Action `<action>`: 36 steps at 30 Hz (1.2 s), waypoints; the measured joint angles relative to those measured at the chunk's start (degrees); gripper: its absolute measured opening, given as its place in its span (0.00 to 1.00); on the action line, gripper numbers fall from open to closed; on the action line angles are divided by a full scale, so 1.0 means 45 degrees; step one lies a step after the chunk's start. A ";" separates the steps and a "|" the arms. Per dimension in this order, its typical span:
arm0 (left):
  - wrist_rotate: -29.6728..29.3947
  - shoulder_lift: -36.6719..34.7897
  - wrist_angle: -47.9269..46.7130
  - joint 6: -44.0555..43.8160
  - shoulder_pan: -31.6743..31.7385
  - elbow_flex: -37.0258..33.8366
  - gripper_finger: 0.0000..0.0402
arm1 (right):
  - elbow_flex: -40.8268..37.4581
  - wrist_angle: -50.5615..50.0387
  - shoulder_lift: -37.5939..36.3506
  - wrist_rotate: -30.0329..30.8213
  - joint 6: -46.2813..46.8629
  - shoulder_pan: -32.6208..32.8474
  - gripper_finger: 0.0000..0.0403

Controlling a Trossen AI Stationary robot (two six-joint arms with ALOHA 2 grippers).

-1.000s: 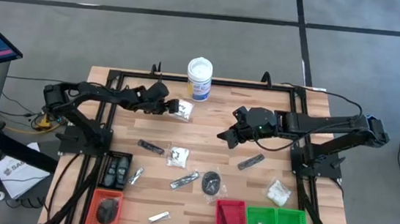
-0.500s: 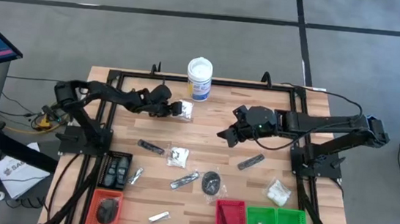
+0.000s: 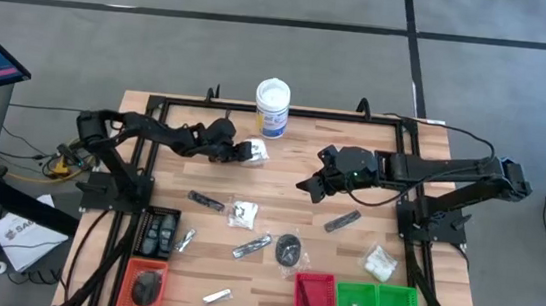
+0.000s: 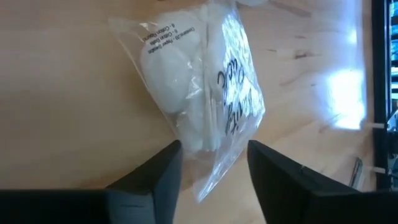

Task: Pick & Place Travel size toiletries
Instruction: Put the white cotton pack into the right green bin

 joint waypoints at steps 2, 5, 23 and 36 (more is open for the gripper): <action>-0.0002 -0.0005 0.0000 0.0002 -0.0075 0.0001 0.38 | 0.0000 0.0000 0.0000 0.0001 -0.0002 0.0000 0.00; -0.0113 -0.0005 0.0000 0.0006 -0.0118 -0.0001 0.31 | 0.0000 0.0000 0.0000 0.0003 -0.0012 0.0000 0.00; -0.0251 -0.0024 0.0193 -0.0067 -0.0103 0.0003 0.01 | 0.0000 0.0000 0.0000 0.0018 -0.0036 0.0068 0.00; 0.1699 -0.0528 0.1157 -0.2475 -0.0588 0.0012 0.00 | 0.0000 0.0031 0.0000 -0.0252 -0.0884 0.0068 0.00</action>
